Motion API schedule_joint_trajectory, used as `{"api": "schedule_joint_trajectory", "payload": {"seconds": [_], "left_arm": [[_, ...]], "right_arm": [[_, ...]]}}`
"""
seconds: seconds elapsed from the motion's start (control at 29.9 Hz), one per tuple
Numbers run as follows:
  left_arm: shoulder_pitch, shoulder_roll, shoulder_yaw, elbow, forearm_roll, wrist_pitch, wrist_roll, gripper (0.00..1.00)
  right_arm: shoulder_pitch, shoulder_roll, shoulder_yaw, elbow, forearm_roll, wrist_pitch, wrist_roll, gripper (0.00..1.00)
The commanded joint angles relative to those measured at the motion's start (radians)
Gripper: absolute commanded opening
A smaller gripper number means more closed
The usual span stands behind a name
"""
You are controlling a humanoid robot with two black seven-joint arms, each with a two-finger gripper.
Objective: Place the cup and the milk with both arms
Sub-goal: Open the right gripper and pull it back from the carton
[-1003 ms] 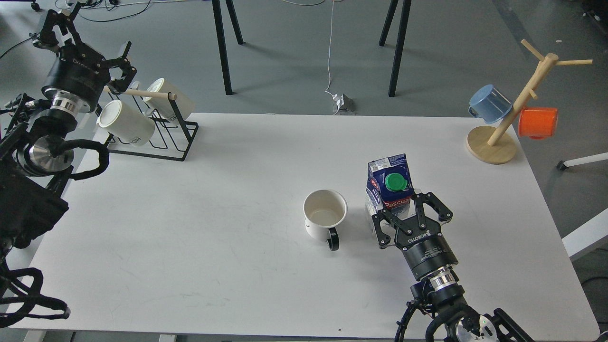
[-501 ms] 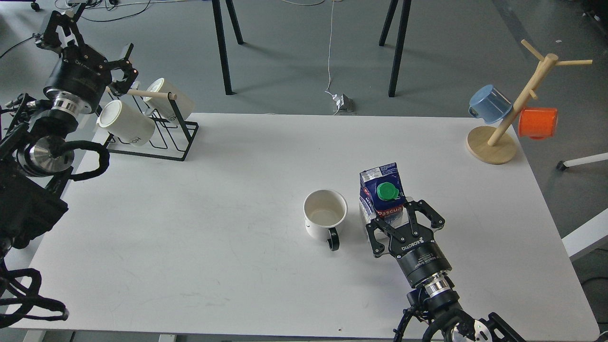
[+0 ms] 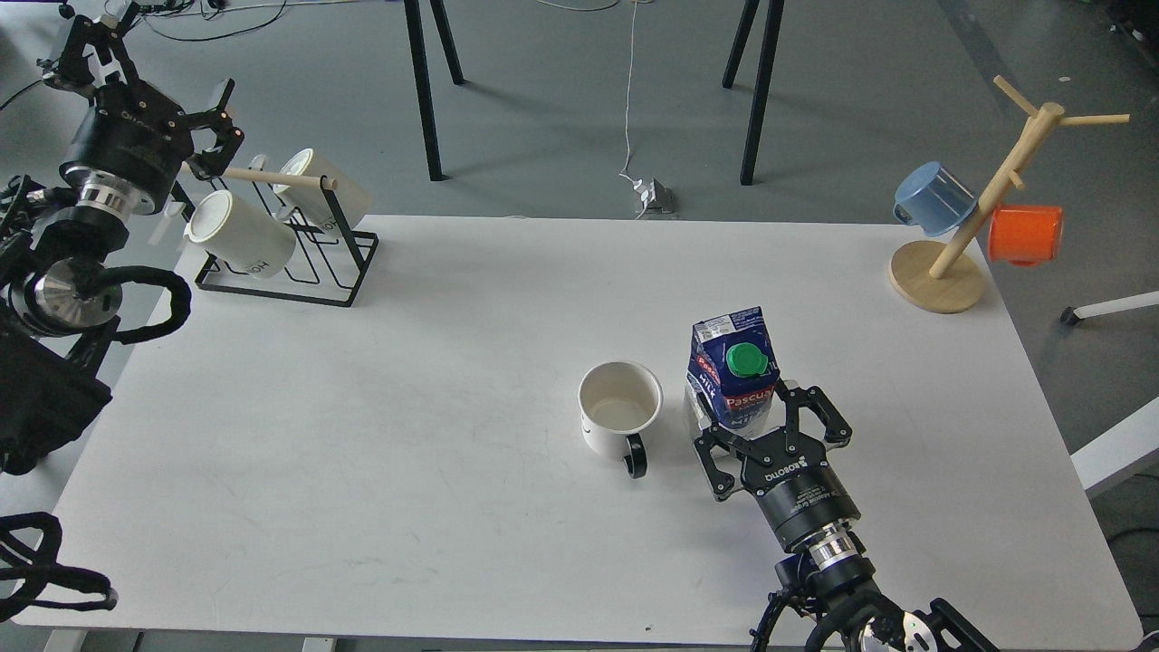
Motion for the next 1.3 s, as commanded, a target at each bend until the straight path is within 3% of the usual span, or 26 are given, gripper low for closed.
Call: {"api": "schedule_joint_trajectory", "payload": {"seconds": [0.0, 0.57, 0.77, 1.04, 1.27], "left_arm": [[-0.001, -0.001, -0.001, 0.0, 0.002, 0.0, 0.0, 1.0], [0.009, 0.0, -0.001, 0.001, 0.0, 0.0, 0.0, 1.0], [-0.006, -0.006, -0.003, 0.001, -0.003, 0.0, 0.002, 1.0], [-0.024, -0.007, -0.011, 0.001, -0.012, 0.0, 0.0, 1.0], [-0.028, -0.007, -0.017, 0.001, -0.015, 0.0, 0.002, 1.0]], "right_arm": [[0.0, 0.0, 0.0, 0.004, 0.002, 0.0, -0.001, 0.95], [-0.103, 0.0, 0.006, 0.063, 0.002, 0.0, -0.001, 0.98], [-0.188, -0.15, 0.043, 0.184, 0.002, 0.0, -0.001, 0.99], [-0.258, -0.339, 0.205, 0.2, 0.005, 0.0, -0.001, 0.99], [-0.204, -0.353, 0.391, 0.195, 0.008, 0.0, -0.009, 0.99]]}}
